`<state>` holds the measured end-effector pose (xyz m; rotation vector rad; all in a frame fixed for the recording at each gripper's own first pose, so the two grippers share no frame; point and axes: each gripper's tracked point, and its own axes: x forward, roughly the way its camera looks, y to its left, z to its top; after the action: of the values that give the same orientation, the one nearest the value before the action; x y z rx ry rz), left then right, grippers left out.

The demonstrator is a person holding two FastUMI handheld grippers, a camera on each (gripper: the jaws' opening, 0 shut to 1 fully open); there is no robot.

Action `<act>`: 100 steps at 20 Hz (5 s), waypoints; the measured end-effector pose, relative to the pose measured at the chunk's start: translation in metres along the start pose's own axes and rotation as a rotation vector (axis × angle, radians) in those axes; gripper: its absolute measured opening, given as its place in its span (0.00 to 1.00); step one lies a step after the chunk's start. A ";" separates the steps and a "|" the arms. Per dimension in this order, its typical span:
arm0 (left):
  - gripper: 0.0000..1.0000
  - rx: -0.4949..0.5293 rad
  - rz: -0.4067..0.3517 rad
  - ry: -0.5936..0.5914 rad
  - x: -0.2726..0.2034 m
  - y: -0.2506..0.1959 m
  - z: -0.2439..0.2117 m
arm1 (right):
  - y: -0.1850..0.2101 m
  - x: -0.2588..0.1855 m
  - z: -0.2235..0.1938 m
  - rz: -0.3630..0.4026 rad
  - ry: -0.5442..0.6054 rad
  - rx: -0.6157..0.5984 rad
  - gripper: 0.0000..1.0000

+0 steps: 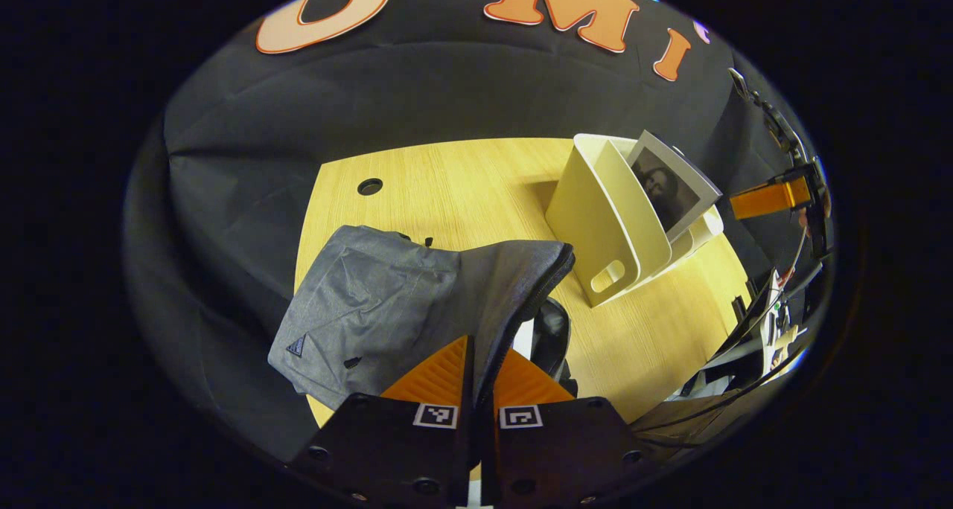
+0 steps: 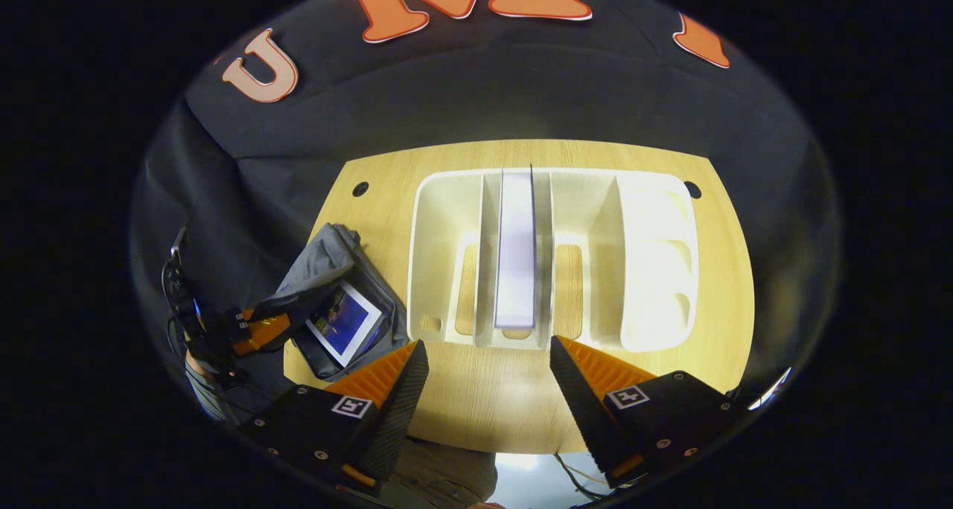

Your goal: Open the schoolbag, grab two books from the bookshelf and put them into the schoolbag.

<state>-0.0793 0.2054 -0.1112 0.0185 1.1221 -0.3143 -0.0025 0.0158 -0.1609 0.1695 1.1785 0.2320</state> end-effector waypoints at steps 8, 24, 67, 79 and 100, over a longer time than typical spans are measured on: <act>0.06 -0.032 0.048 0.020 0.002 -0.001 -0.003 | -0.021 0.046 0.041 -0.018 0.072 -0.028 0.97; 0.06 -0.067 0.075 0.042 0.004 -0.002 -0.005 | -0.046 0.086 0.043 -0.071 0.130 0.156 0.40; 0.06 0.275 -0.232 -0.036 -0.034 0.044 0.016 | 0.214 0.007 -0.060 0.307 -0.283 0.647 0.38; 0.06 0.233 -0.267 -0.101 -0.055 0.041 0.027 | 0.279 0.104 -0.065 0.520 -0.312 0.750 0.37; 0.06 0.248 -0.257 -0.100 -0.036 0.000 0.005 | 0.271 0.159 -0.099 0.397 -0.201 0.651 0.82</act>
<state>-0.0889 0.2129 -0.0774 0.0772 0.9812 -0.6763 -0.0616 0.3203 -0.2716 0.9819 0.9770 0.1656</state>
